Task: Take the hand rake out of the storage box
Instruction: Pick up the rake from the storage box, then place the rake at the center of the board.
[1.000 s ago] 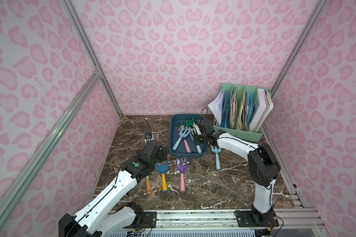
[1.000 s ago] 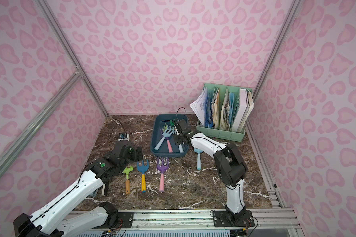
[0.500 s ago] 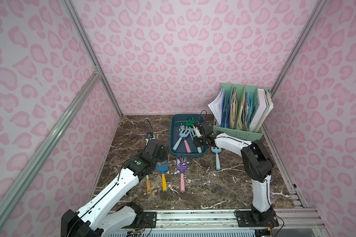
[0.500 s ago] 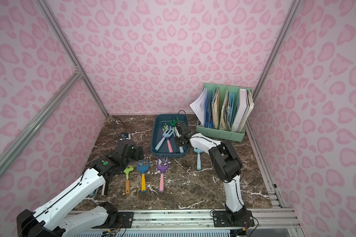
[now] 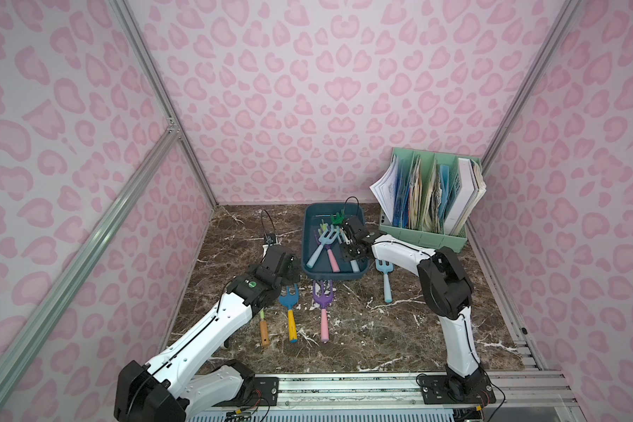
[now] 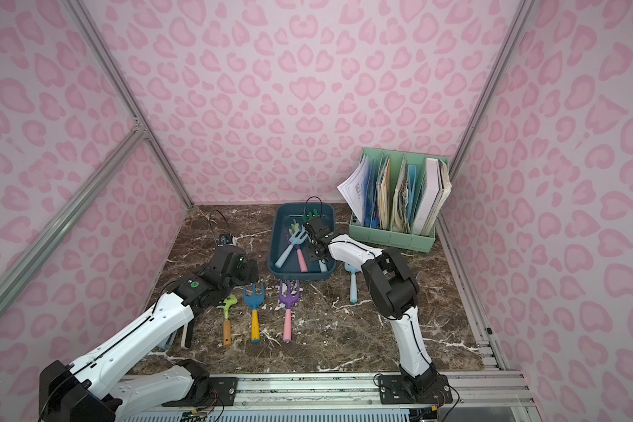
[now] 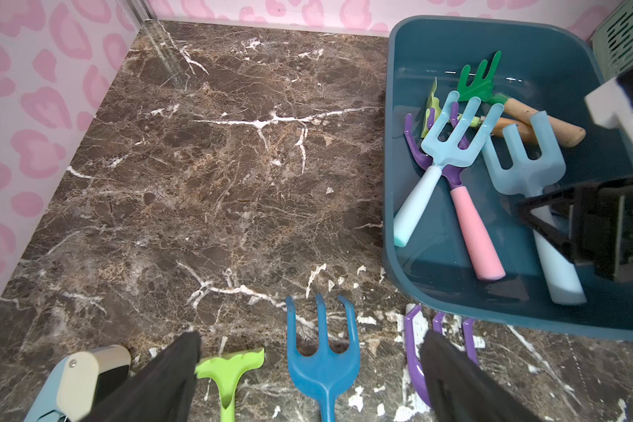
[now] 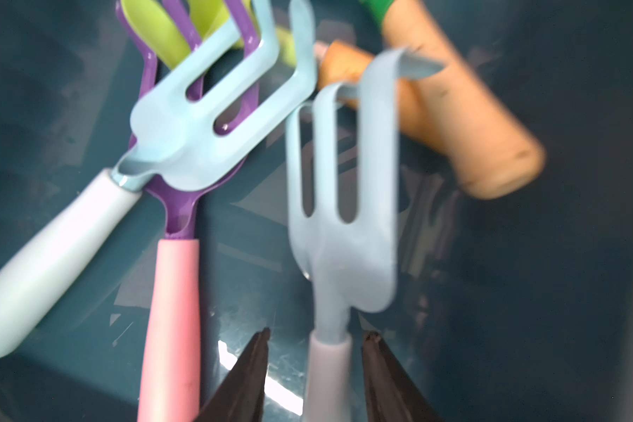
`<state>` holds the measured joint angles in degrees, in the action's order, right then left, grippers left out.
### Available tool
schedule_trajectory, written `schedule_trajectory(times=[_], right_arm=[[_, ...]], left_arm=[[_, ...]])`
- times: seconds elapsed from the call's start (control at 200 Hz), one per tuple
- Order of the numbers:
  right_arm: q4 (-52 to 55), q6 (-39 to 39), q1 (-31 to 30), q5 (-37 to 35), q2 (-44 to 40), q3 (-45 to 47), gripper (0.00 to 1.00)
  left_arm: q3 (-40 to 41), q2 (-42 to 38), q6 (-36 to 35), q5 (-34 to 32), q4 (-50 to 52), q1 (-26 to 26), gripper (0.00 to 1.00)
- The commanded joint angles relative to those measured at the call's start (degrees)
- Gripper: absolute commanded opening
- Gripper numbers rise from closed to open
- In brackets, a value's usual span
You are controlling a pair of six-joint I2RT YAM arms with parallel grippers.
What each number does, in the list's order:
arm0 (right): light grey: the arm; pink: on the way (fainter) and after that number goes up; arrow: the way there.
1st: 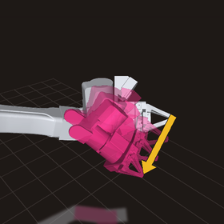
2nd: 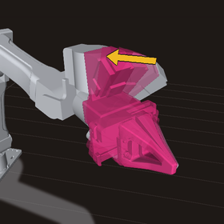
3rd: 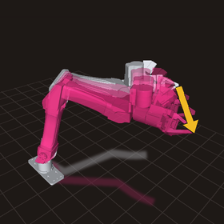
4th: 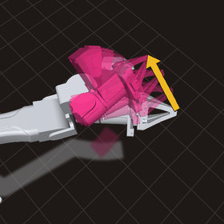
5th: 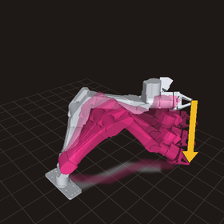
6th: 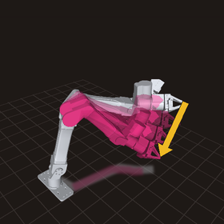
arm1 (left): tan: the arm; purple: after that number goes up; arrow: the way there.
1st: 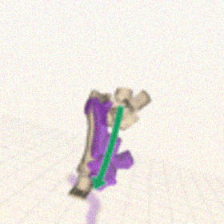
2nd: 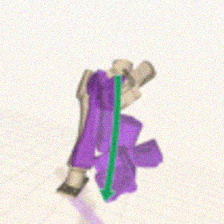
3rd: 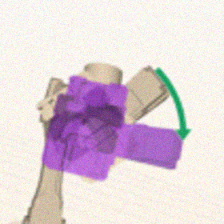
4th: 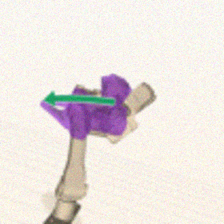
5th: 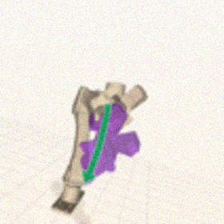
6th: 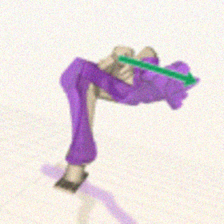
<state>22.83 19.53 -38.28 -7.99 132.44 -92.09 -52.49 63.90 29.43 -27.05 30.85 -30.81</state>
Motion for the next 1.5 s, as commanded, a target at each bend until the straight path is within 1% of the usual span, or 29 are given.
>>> schedule_trajectory(times=[0.0, 0.13, 0.21, 0.26, 0.36, 0.42, 0.46, 0.52, 0.615, 0.715, 0.795, 0.865, 0.93, 1.0, 1.075, 1.135, 1.15, 1.255, 1.32, 1.365, 1.43, 1.495], right_arm=[[0.0, 0.7, 0.0, -0.2, 0.2, -0.3, 0.46], [0.8, 0.8, 0.0, 0.3, 1.5, -1.3, 0.42], [0.8, 1.4, 0.2, 0.4, 2.2, -2.2, 0.34], [1.6, 1.7, 0.3, -0.4, 2.9, -3.2, 0.33], [1.9, 1.6, 0.5, 0.1, 4.0, -4.2, 0.3], [1.6, 1.3, 0.7, 1.0, 4.3, -4.3, 0.22], [1.3, 1.3, 1.0, 1.9, 4.2, -4.5, 0.19], [1.6, 1.3, 1.2, 2.8, 3.7, -5.1, 0.1], [2.9, 1.3, 0.9, 2.3, 1.9, -6.4, 0.01], [3.8, 1.3, 0.1, 2.0, -1.0, -6.7, 0.0], [4.1, 1.3, -0.5, 1.3, -5.4, -6.1, 0.0], [2.2, 0.5, -0.2, 2.1, -8.4, -4.0, 0.0], [1.8, 0.5, 1.0, 4.3, -10.7, -2.6, 0.0], [0.2, 0.5, 1.8, 3.6, -15.4, 1.3, 0.0], [-2.1, 0.8, 2.9, 2.7, -23.0, 8.0, 0.0], [-4.0, 0.9, 5.2, 3.8, -28.7, 13.4, 0.0], [-4.2, 0.9, 5.9, 4.0, -30.0, 16.1, 0.0], [-5.0, 2.5, 11.3, 3.4, -37.0, 27.6, 0.0], [-8.2, 3.7, 14.6, 6.2, -39.8, 35.4, 0.0], [-10.1, 3.9, 15.9, 8.0, -40.5, 39.1, 0.0], [-11.0, 3.6, 17.1, 8.9, -39.3, 41.5, 0.0], [-11.7, 2.3, 18.7, 10.3, -37.3, 41.8, 0.0]], left_arm=[[-0.1, -0.4, -0.5, -0.6, -0.4, 0.0, 0.99], [-0.1, -0.6, -0.6, -0.7, -0.4, 0.0, 0.99], [-0.1, -0.7, -0.5, -0.7, -0.2, 0.1, 0.99], [-0.1, -1.0, -0.4, -0.6, -0.1, 0.1, 0.98], [0.2, -1.6, -0.2, -0.3, 0.0, 0.1, 0.98], [0.4, -2.2, 0.1, 0.0, 0.6, 0.1, 0.99], [0.6, -2.8, 0.3, 0.0, 0.9, 0.1, 0.98], [1.0, -4.0, 0.5, 0.1, 0.6, 0.1, 0.99], [1.2, -5.3, 0.8, 0.3, 0.3, 0.1, 0.99], [1.6, -6.3, 0.9, 0.5, 0.2, 0.1, 0.99], [1.7, -6.9, 1.1, 0.8, 0.3, 0.1, 0.98], [1.9, -7.3, 1.4, 1.1, 0.1, 0.1, 0.99], [2.1, -7.4, 1.5, 1.5, -0.3, 0.1, 0.99], [2.0, -7.4, 1.7, 2.0, -0.1, 0.1, 0.98], [1.9, -7.6, 1.6, 2.4, 0.3, 0.2, 0.99], [2.0, -8.1, 0.7, 3.1, 0.1, 0.1, 0.98], [2.2, -8.2, 0.5, 3.3, 0.0, 0.2, 0.99], [2.5, -9.2, -0.2, 2.9, -0.3, 0.1, 0.98], [2.7, -9.8, -0.4, 2.5, -0.3, 0.1, 0.99], [2.8, -10.2, -0.4, 2.1, -0.1, 0.1, 0.98], [3.0, -10.7, -0.6, 1.8, 0.0, 0.1, 0.98], [3.5, -11.2, -0.9, 2.2, -0.5, 0.1, 0.98]])
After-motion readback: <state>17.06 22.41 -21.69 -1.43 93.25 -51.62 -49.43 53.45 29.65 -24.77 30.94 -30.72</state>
